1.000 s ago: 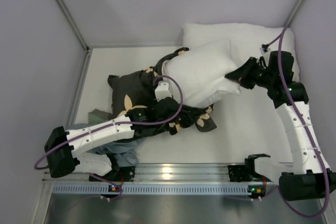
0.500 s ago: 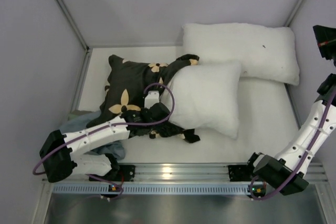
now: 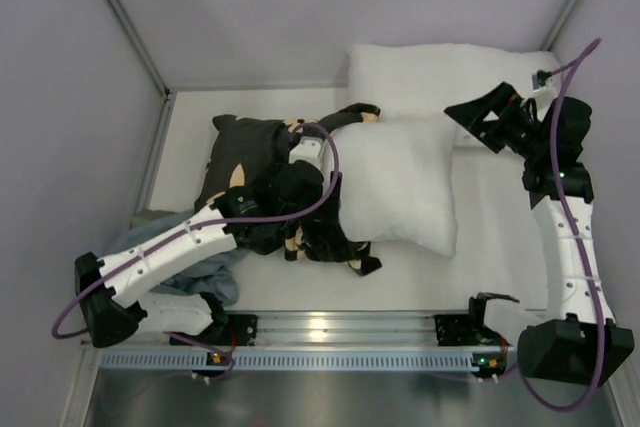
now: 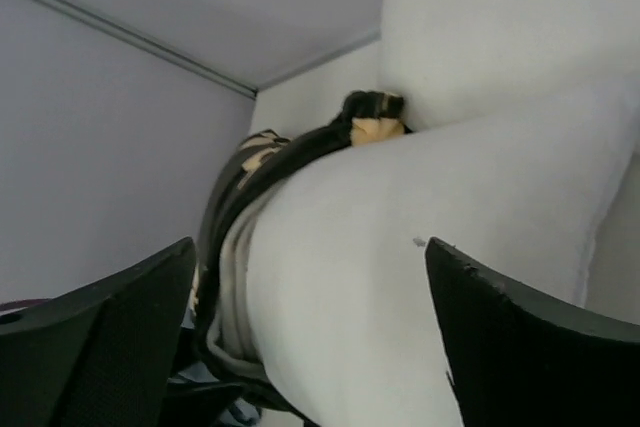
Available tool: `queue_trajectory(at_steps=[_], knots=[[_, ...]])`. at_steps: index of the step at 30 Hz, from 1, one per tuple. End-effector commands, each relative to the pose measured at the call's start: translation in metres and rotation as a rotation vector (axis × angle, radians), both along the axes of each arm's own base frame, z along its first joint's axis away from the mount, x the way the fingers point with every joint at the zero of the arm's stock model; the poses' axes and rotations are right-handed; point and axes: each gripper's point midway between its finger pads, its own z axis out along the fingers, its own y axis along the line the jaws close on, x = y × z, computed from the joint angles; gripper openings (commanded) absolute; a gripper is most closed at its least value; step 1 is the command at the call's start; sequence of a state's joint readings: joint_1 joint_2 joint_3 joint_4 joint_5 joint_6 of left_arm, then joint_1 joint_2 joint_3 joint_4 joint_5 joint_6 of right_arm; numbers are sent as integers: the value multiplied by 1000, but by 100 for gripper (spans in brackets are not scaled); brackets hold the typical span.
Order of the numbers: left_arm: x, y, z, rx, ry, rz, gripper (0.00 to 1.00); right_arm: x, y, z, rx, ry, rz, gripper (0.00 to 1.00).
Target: Remove the pillowcase from the pillow
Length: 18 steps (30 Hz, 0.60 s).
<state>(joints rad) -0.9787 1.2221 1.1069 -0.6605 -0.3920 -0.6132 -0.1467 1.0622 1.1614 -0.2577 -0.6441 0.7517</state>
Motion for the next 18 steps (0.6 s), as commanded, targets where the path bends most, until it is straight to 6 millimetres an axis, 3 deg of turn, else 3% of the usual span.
queue_trajectory(at_steps=[1, 3, 4, 5, 6, 7, 8, 10, 11, 12, 13, 14, 18], knots=[[25, -9, 93, -76, -212, -19, 99, 1, 0, -36, -151, 36, 3, 96], [42, -7, 102, 10, -243, 17, 99, -1, -2, -50, -184, 80, -19, 99], [52, -11, 135, -16, -286, 37, 99, -2, -1, -52, -189, 80, -21, 100], [75, -15, 123, 50, -253, 64, 99, -3, -1, -53, -190, 80, -23, 99], [83, -14, 116, 94, -202, 46, 99, -6, 4, -55, -182, 86, -13, 100], [106, -29, 121, 89, -189, 39, 99, -7, 6, -55, -180, 86, -5, 99], [128, -19, 120, 97, -170, 60, 99, -9, 9, -56, -182, 86, 4, 100], [149, -20, 110, 141, -124, 19, 99, -12, 16, -59, -182, 88, 28, 99], [176, -21, 106, 152, -115, 37, 99, -14, 18, -59, -180, 87, 37, 99], [187, -20, 99, 181, -105, 31, 99, -17, 20, -61, -181, 87, 45, 99], [200, -21, 72, 236, -55, 27, 99, -18, 20, -62, -185, 86, 47, 99], [213, -17, 76, 235, -70, 37, 99, -19, 20, -63, -186, 85, 49, 100], [231, -22, 31, 243, 19, -46, 99, -25, 22, -67, -185, 88, 60, 99]])
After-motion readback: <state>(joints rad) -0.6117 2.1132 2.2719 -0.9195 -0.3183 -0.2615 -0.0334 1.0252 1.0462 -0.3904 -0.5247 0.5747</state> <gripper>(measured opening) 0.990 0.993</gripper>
